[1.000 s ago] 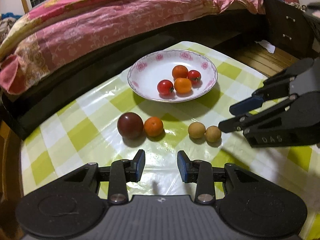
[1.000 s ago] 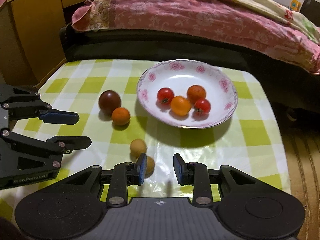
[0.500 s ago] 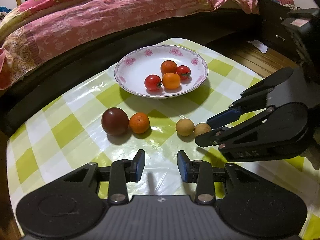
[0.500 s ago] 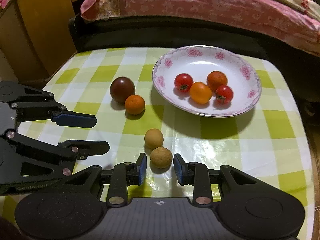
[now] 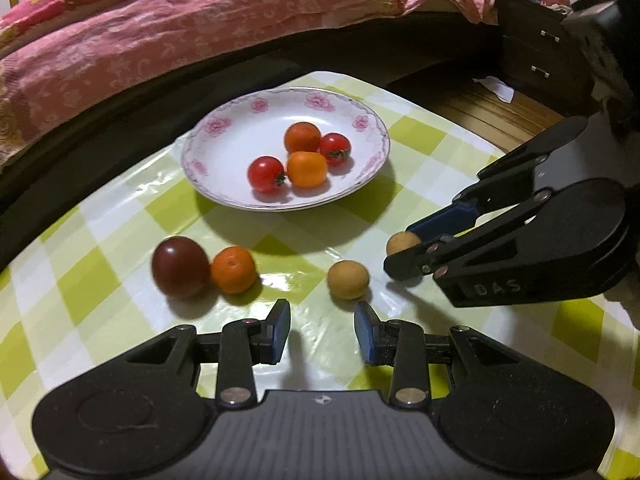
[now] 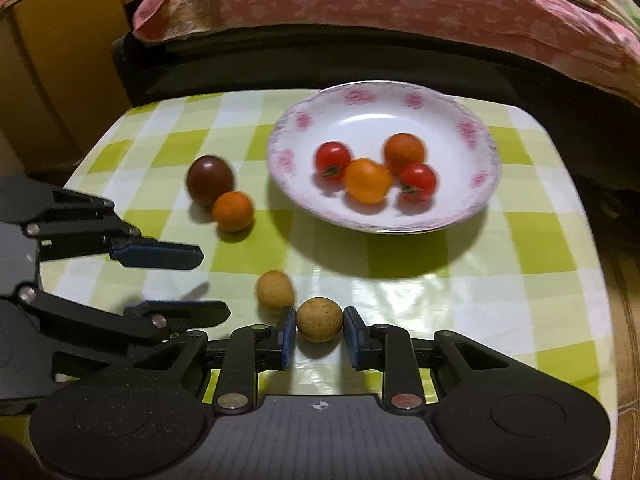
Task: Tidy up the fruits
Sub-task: 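Grasp a brown round fruit with the left gripper while the right gripper grasps the other, then hold the brown fruits in both grippers and lift them toward the bowl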
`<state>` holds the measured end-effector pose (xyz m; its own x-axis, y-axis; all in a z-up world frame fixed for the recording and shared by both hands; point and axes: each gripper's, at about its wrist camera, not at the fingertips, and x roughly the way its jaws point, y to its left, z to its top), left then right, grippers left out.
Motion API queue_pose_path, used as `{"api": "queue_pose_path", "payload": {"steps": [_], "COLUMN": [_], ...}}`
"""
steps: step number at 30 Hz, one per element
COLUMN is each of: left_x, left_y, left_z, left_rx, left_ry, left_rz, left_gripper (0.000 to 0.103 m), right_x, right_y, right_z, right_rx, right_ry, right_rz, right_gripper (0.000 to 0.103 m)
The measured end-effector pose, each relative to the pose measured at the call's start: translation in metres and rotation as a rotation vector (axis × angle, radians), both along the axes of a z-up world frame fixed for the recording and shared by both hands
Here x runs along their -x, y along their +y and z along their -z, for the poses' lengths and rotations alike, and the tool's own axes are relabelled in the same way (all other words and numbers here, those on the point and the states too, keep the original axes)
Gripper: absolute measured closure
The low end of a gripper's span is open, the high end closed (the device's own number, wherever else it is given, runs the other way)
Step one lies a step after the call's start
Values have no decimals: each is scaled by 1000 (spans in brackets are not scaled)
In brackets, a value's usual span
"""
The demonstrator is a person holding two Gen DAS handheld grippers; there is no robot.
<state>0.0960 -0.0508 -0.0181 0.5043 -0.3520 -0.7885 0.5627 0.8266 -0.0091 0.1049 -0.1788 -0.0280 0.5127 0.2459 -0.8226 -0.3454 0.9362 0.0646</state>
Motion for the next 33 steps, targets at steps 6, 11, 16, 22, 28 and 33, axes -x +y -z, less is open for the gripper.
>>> {"api": "queue_pose_path", "payload": {"steps": [6,11,16,22,28,33], "left_x": [-6,-12,-12,-9,-7,-7], "left_y": [-14,-19,-23,-26,-27,-28], "left_z": [7,11,13,13,12,11], "left_rx": [2,6,-2,-12,-24,-30], "left_ry": [6,12,1,-9,-16,-13], "left_rz": [23,24,31,40,46,47], "left_gripper": [60,60,61,64,67,68], "right_x": [-1,-2,-2,-2,-2,-2], "right_y": [-15,-15,-18,-18,-17,-16], "right_z": [2,2,2,1,2,2], "right_rx": [23,21,17,21,28,33], "right_ry": [16,24,30,31,27,24], "right_rz": [35,34,38,35,30,26], "right_gripper": [81,81,81,81,81,81]}}
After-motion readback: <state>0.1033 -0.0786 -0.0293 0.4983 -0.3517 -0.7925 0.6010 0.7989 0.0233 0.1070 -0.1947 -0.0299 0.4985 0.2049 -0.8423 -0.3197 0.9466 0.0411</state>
